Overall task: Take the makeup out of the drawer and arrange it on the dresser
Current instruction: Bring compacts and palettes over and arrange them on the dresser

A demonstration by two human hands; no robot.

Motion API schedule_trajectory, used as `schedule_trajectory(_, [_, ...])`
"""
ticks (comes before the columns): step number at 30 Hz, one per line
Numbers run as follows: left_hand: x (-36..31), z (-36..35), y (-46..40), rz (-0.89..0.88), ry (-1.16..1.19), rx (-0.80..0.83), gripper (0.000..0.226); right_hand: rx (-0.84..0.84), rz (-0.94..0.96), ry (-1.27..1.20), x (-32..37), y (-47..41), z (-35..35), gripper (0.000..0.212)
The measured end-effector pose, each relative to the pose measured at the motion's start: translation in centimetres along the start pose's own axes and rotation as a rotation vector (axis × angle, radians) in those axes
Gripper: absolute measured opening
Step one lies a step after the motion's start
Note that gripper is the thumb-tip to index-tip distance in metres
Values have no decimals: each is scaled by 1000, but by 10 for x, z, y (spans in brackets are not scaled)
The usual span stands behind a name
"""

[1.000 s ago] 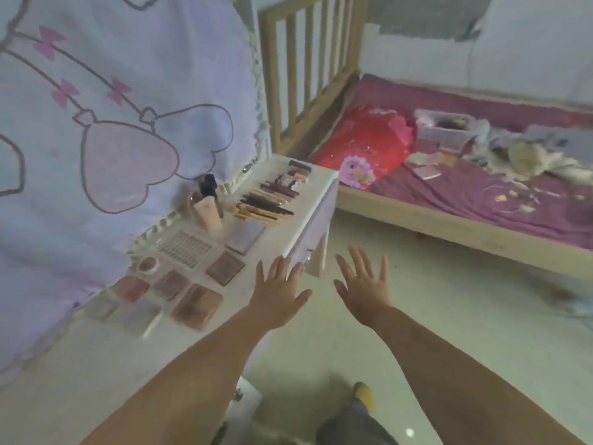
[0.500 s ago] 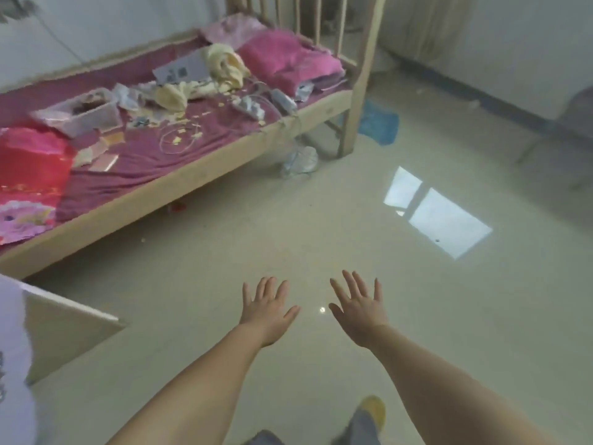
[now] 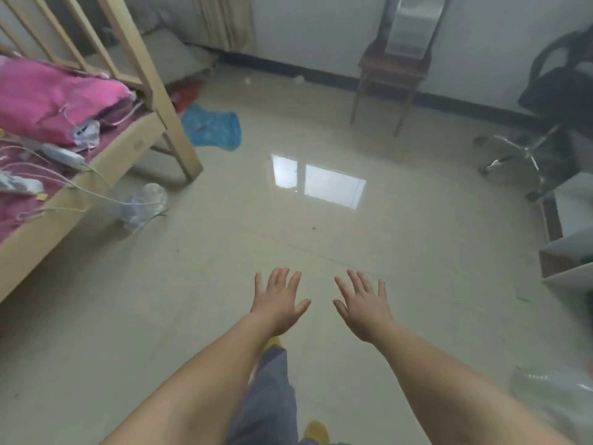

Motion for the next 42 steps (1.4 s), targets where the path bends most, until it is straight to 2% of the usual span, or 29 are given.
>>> schedule_trajectory(10, [-35,136,-237,-213,-137,84,67,1,-274,-155,-116,-181,101,55])
schedule_trajectory(19, [-102,231,-426,-374,-215,121,67,24,-367,-187,-218,-323,185,53])
schedule_trajectory(31, [-200,352,-702,-339,-165,81,64,15,-318,-177,-417,-563,286,49])
schedule_trajectory(36, [-226,402,-808,-304,-139,78,65,23,-279,-186,-477,-664,329,51])
schedule_trajectory(42, [-249,461,-968,-355,-191,76,65,27,-344,-216,-555,-800,370,51])
Point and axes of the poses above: each hand's wrist, its own y-axis away from the middle knuckle, its own z-axis out of the back of the hand, x = y × z, the point moved 3 cm from there along -y, towards the middle knuckle, and after that the axes turned 13 degrees about y, right-handed, at the moved point
